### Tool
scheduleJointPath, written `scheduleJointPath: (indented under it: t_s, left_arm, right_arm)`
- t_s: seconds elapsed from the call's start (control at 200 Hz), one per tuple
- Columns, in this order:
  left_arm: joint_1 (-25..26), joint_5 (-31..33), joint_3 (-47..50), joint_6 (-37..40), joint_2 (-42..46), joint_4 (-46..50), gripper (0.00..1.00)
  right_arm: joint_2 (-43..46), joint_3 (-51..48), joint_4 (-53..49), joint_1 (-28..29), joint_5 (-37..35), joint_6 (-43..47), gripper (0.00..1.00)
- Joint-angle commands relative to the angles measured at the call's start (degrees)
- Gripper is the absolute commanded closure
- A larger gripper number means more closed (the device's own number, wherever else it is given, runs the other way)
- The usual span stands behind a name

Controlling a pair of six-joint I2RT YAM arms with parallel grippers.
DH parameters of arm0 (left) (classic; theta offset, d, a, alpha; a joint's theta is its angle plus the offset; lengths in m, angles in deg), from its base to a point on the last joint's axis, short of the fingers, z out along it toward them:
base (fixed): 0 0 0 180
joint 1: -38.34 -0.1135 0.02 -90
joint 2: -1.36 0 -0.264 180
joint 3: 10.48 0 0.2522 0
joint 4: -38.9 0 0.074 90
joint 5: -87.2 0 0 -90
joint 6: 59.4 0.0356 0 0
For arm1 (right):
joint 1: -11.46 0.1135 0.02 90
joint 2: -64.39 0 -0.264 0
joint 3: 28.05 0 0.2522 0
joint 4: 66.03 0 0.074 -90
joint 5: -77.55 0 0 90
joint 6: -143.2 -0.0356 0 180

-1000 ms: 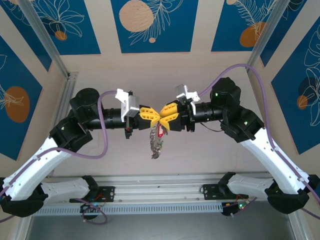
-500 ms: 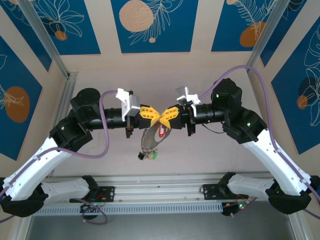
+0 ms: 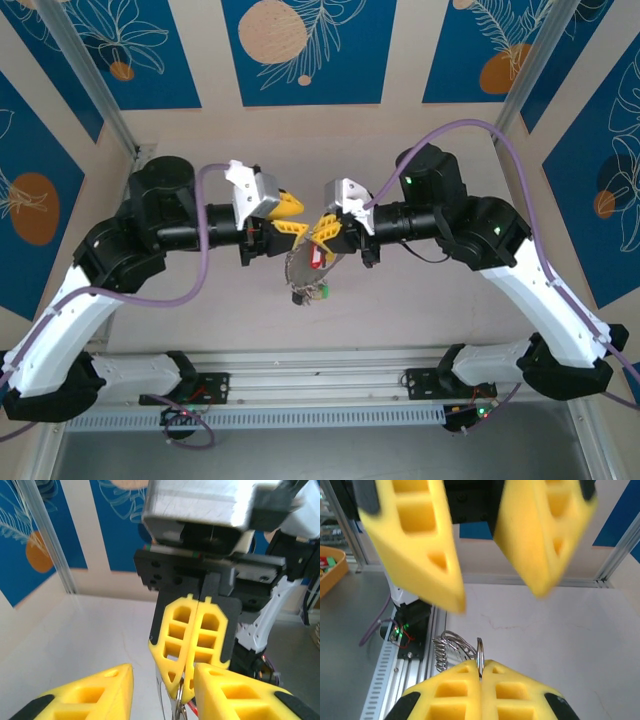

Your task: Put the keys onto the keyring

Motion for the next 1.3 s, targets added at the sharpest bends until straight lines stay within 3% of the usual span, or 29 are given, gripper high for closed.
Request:
scheduleJointPath:
  t_s: [0.0, 0.51, 0.775, 0.875, 0.975, 1.14, 1.295]
  left_arm:
    - [-0.1, 0.9, -1.5, 1.5, -1.1, 6.1, 0.64]
    - [-0.1, 0.8, -2.6, 3.0, -2.6, 10.4, 0.67]
    - [-0.1, -0.2, -3.2, 3.2, -3.3, 10.5, 0.81]
    - [-0.2, -0.8, -3.0, 3.2, -3.2, 10.1, 1.00]
    - [-0.2, -2.5, -1.8, 2.7, -2.7, 8.7, 1.00]
    - [-0.1, -2.9, 2.6, 1.1, 0.5, 2.2, 1.00]
    - [-0.1, -4.4, 6.1, -0.6, 2.8, -4.1, 1.00]
  right_arm:
    - [-1.1, 3.9, -4.1, 0.8, -1.0, 3.7, 1.00]
    - [-3.3, 7.6, -6.7, 1.3, 0.4, 4.0, 1.00]
    - [-3.4, 7.7, -6.3, 1.2, 0.9, 3.9, 1.00]
    - [-3.6, 7.5, -6.2, 1.2, 1.2, 3.7, 1.00]
    - [-3.5, 7.3, -5.9, 1.2, 0.8, 3.4, 1.00]
    - [-1.1, 3.9, -3.3, 0.5, 0.5, 1.4, 0.63]
    - [2.1, -1.0, -0.1, -1.3, 3.5, -2.1, 0.60]
